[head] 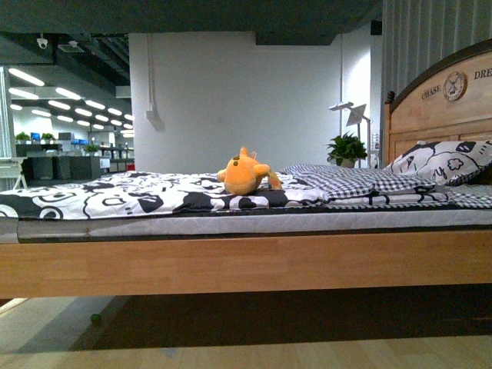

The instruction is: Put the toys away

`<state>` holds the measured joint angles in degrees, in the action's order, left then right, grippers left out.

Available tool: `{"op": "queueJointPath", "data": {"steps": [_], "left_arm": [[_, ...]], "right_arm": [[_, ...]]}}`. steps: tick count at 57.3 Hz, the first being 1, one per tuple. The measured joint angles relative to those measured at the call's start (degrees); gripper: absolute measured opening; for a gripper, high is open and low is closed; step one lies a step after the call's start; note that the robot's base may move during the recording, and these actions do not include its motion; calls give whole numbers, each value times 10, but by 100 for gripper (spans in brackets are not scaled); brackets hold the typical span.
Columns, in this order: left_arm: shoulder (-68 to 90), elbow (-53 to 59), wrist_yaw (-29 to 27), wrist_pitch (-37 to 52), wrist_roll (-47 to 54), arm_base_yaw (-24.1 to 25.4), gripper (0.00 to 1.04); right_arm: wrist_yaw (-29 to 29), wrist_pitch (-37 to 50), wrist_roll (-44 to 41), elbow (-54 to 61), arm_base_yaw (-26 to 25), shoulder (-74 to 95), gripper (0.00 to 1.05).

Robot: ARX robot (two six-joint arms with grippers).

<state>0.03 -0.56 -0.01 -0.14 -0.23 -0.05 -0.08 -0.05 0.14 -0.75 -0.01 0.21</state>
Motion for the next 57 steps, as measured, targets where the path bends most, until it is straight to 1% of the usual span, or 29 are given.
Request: {"op": "queueJointPath", "data": {"steps": [57], "left_arm": [[0,0,0,0,0,0,99]], "right_arm": [[0,0,0,0,0,0,104]]}}
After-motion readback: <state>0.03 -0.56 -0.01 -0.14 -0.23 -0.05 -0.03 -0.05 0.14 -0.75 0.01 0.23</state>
